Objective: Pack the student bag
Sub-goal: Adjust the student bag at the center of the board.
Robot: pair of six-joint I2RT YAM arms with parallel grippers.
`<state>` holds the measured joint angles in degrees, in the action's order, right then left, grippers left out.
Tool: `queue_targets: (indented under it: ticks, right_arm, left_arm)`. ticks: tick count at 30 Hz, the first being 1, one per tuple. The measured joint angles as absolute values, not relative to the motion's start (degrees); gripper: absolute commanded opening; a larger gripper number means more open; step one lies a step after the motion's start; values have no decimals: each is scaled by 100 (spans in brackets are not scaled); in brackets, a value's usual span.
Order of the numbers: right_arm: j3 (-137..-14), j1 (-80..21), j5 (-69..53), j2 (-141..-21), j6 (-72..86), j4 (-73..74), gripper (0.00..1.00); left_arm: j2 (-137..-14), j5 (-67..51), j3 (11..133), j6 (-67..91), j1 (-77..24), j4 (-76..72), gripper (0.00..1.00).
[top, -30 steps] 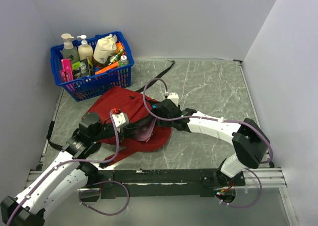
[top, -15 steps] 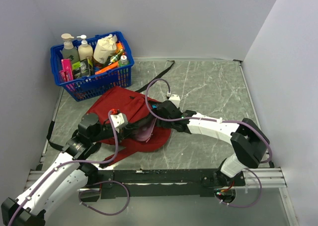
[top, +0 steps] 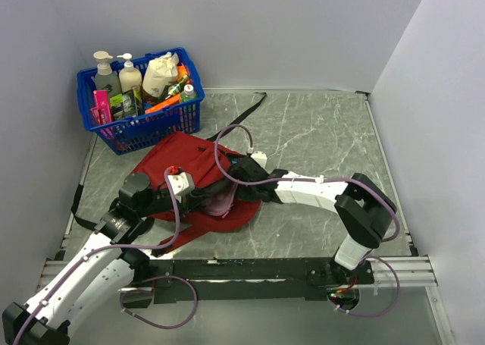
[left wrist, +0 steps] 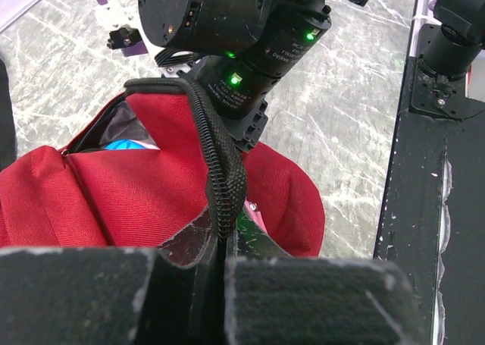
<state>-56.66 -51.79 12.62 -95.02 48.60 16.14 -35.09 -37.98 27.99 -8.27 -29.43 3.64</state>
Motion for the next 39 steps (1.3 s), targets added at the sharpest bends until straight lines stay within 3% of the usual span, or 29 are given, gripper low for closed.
queue_targets:
  ticks: [2, 11, 22, 34, 36, 37, 38, 39]
  right_arm:
    - [-5625, -5183, 1234, -9424, 4842, 1597, 0]
    - [-5188, -5019, 480, -7738, 4473, 1669, 0]
    - [-3841, -4112, -1743, -6458, 4303, 233, 0]
    - [-2191, -3319, -2683, -5041, 4928, -1321, 0]
    - [-2126, -3280, -2687, -4941, 4978, -1291, 3]
    - [-2126, -3273, -2668, -4877, 4978, -1273, 14]
    - [-2126, -3273, -2650, -4805, 4969, -1278, 18]
    - [-2130, -3273, -2674, -4768, 4947, -1286, 19]
  left_arm:
    - [-3509, -3822, 2799, -827, -2939, 364, 1]
    - [-3507, -3841, 2766, -910, -2932, 364, 1]
    - [-3514, -3905, 2700, -1103, -2897, 412, 1]
    - [-3524, -3935, 2700, -1125, -2814, 416, 1]
    - [-3524, -3944, 2700, -1125, -2808, 419, 5]
    - [-3524, -3944, 2700, -1125, -2805, 416, 21]
    - [-3524, -3946, 2700, -1122, -2801, 412, 28]
    - [-3522, -3957, 2700, -1133, -2794, 408, 28]
